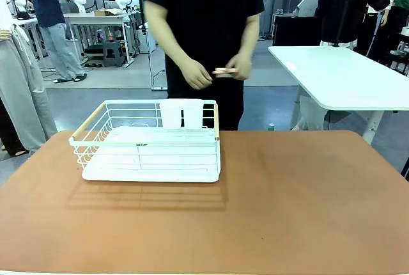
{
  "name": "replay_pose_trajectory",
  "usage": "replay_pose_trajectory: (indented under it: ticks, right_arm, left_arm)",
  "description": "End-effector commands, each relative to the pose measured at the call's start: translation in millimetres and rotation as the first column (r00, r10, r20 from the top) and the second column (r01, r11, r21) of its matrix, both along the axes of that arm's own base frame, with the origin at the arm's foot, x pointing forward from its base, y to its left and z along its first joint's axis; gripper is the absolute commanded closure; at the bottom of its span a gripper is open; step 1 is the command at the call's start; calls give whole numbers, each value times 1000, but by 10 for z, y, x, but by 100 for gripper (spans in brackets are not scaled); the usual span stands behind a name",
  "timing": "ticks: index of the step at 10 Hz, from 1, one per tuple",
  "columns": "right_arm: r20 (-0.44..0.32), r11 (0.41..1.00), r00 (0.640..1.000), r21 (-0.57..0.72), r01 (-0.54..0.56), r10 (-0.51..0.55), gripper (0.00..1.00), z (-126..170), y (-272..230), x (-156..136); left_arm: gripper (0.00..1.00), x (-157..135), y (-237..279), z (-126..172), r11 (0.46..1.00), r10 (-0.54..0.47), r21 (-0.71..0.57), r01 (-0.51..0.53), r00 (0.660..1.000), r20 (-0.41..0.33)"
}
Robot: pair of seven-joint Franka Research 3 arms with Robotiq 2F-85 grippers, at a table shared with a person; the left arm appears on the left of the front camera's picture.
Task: Clean the table.
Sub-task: Pick up the Lint Roller when the human hands it over.
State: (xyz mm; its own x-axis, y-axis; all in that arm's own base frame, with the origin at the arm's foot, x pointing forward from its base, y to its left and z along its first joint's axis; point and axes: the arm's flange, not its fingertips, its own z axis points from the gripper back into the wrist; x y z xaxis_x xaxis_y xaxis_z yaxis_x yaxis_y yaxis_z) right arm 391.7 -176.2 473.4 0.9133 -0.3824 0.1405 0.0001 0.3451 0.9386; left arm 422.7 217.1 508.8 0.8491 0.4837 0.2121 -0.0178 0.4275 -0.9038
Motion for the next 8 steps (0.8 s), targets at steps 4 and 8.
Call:
replay_pose_trajectory:
  ticks: [4,8]
  right_arm:
    - [8,1000,1000,5,-7,7,0,18,-1,-8]
    - [8,1000,1000,5,-7,7,0,18,-1,-8]
  left_arm:
    - [0,-3,8,6,1000,1,-10,-1,1000,6]
    - [0,-3,8,6,1000,1,-10,-1,1000,6]
